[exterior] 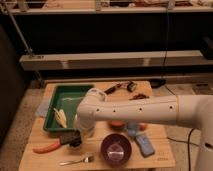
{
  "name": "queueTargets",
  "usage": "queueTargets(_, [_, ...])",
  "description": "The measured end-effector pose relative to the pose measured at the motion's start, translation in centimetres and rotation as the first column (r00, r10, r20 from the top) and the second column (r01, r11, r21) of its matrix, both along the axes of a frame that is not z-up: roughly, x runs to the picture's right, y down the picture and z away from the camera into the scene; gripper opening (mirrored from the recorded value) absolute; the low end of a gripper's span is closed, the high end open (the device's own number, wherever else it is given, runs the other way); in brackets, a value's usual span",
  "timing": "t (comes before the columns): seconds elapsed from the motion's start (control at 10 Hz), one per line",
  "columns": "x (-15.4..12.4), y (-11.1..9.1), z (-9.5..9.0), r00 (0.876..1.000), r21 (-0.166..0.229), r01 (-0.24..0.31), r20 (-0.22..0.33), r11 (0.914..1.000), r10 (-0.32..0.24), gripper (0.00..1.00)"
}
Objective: Place eraser in metal cup
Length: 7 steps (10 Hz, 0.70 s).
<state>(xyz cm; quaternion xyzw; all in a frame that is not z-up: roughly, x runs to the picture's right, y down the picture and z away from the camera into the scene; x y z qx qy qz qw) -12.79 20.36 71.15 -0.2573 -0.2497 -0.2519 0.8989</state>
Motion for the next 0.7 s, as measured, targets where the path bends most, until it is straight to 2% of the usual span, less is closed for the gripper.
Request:
queueTargets(0.4, [0.6,-0.1,0.4,1.0,-0.023,-0.015,-0.012,0.9996,0.015,0.8])
queueTargets(0.7, [1.4,-0.1,1.1,0.998,-0.096,-0.055,-0.02,0.9939,0.054,0.8])
